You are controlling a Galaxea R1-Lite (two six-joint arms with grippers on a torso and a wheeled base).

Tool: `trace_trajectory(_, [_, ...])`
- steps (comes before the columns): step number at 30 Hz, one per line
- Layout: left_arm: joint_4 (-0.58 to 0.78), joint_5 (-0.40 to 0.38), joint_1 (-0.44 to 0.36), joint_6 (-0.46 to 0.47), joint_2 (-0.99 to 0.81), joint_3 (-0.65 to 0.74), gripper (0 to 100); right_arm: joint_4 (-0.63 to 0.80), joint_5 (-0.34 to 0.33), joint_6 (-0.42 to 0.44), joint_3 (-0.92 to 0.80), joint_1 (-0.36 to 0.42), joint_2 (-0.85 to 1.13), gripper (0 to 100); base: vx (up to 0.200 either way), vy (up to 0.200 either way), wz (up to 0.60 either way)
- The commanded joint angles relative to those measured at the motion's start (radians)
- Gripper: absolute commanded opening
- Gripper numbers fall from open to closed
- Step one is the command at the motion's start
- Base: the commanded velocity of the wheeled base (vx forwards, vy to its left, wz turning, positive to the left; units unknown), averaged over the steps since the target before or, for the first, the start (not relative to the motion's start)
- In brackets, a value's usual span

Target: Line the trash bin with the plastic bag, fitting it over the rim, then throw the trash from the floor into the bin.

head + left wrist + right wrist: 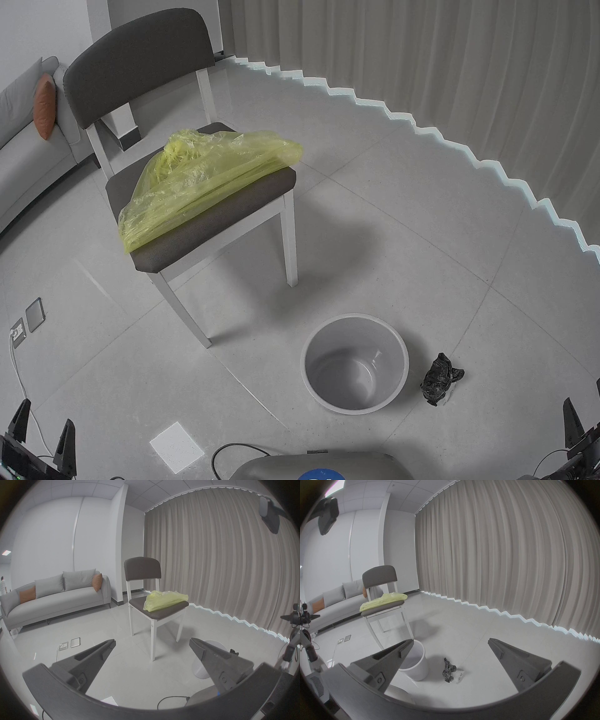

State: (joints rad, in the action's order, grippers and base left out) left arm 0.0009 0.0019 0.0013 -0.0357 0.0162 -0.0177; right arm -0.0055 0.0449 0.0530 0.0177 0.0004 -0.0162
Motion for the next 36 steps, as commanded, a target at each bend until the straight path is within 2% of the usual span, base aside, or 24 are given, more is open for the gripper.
trace_trajectory(1, [-0.004,0.009,0.000,0.008,-0.016,0.018,100,-0.004,-0.008,-0.030,-0.018,0.000,0.012,100,0.000,0.000,0.00])
trace_trajectory(2, [-0.004,0.009,0.002,0.011,-0.016,0.018,100,-0.007,-0.010,-0.039,-0.018,0.000,0.012,100,0.000,0.000,0.00])
trace_trajectory(3, [-0.010,-0.003,0.002,0.056,-0.016,0.018,100,-0.062,-0.019,-0.099,-0.010,0.001,0.012,100,0.000,0.000,0.00])
trace_trajectory(4, [-0.010,-0.011,0.002,0.071,-0.016,0.018,100,-0.097,-0.030,-0.111,-0.004,0.003,0.012,100,0.000,0.000,0.00])
trace_trajectory(6, [-0.012,-0.040,0.002,0.091,-0.016,0.018,100,-0.188,-0.085,-0.070,0.059,0.004,0.010,100,0.000,0.000,0.00])
trace_trajectory(9, [-0.012,-0.043,0.002,0.093,-0.016,0.018,100,-0.145,-0.092,0.051,0.120,0.004,0.010,100,0.000,0.000,0.00])
trace_trajectory(11, [-0.025,-0.046,0.000,0.086,-0.016,0.013,100,-0.105,-0.094,0.097,0.143,0.004,0.010,100,0.000,0.000,0.00])
trace_trajectory(12, [-0.064,-0.057,0.000,0.065,-0.016,-0.015,100,-0.083,-0.108,0.113,0.162,0.004,0.010,100,0.000,0.000,0.00])
trace_trajectory(14, [-0.119,-0.108,-0.003,-0.049,-0.012,-0.093,100,-0.051,-0.134,0.125,0.194,0.006,0.005,100,0.000,0.000,0.00])
trace_trajectory(15, [-0.119,-0.108,-0.003,-0.049,-0.012,-0.093,100,-0.051,-0.134,0.125,0.194,0.006,0.005,100,0.000,0.000,0.00])
trace_trajectory(16, [-0.104,-0.146,-0.009,-0.161,0.010,-0.156,100,-0.021,-0.194,0.128,0.254,0.021,-0.051,100,0.000,0.000,0.00])
trace_trajectory(19, [-0.032,-0.129,-0.003,-0.098,-0.004,-0.185,100,-0.028,-0.232,0.125,0.344,0.030,-0.182,100,0.000,0.000,0.00])
trace_trajectory(22, [0.036,-0.125,-0.007,0.013,0.001,-0.216,100,-0.036,-0.238,0.120,0.475,0.030,-0.372,100,0.000,0.000,0.00])
trace_trajectory(24, [0.054,-0.122,-0.007,0.045,0.045,-0.243,100,-0.054,-0.237,0.119,0.553,0.030,-0.501,100,0.000,0.000,0.00])
trace_trajectory(26, [0.047,-0.118,-0.006,0.050,0.125,-0.281,100,-0.083,-0.226,0.114,0.611,0.027,-0.610,100,0.000,0.000,0.00])
trace_trajectory(31, [0.044,-0.111,0.003,0.054,0.317,-0.407,100,-0.102,-0.224,0.065,0.648,0.032,-0.694,100,0.000,0.000,0.00])
trace_trajectory(36, [0.028,-0.039,0.006,0.088,0.562,-0.548,100,-0.091,-0.231,0.019,0.631,0.036,-0.720,100,0.000,0.000,0.00])
